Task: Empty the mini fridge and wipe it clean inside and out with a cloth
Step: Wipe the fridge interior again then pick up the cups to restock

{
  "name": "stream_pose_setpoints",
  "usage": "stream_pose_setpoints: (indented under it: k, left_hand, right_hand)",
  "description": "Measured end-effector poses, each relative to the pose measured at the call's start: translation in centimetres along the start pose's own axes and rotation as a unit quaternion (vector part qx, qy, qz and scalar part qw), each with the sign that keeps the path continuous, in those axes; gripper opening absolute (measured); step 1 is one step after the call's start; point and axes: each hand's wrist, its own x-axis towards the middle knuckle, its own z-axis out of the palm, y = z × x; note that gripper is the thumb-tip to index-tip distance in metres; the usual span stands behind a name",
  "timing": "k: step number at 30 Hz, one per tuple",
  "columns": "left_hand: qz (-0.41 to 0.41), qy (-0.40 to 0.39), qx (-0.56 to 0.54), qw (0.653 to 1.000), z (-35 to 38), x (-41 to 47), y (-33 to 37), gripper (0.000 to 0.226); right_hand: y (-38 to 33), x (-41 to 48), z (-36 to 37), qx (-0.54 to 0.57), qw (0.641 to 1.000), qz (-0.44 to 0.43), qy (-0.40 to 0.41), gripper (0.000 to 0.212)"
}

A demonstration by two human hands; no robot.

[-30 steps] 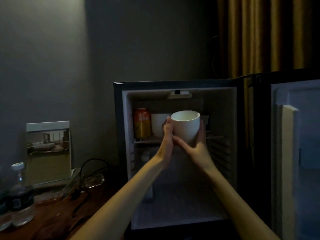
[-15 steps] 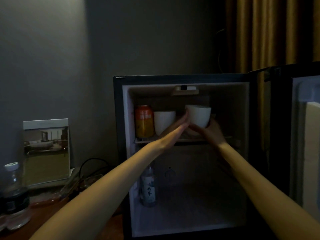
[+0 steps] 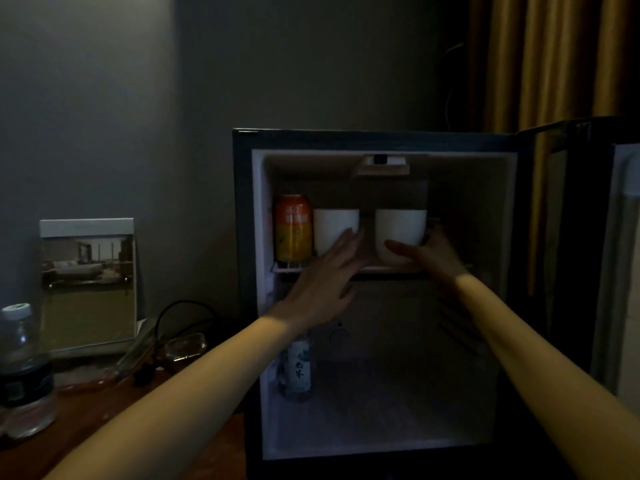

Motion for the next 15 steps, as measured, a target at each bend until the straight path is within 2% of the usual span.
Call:
stream_pose_setpoints:
  k: [4, 9, 15]
  left_hand:
    - [-0.053, 0.005, 0.058, 0.997, -0.3, -1.6, -0.1, 0.060]
    - [-0.088, 0.007, 0.037, 0.995, -0.4, -1.9, 1.0, 0.063]
    - [-0.120, -0.017, 0.038, 0.992, -0.3, -2.0, 1.6, 0.067]
  right_hand:
    - [-0.2, 0.1, -0.3, 0.029, 0.999, 0.001, -0.038, 0.082]
    - [-0.4, 0.0, -0.7, 0.026, 0.998, -0.006, -0.060, 0.068]
    - [-0.5, 0.0, -0.8, 0.015, 0.996, 0.011, -0.089, 0.065]
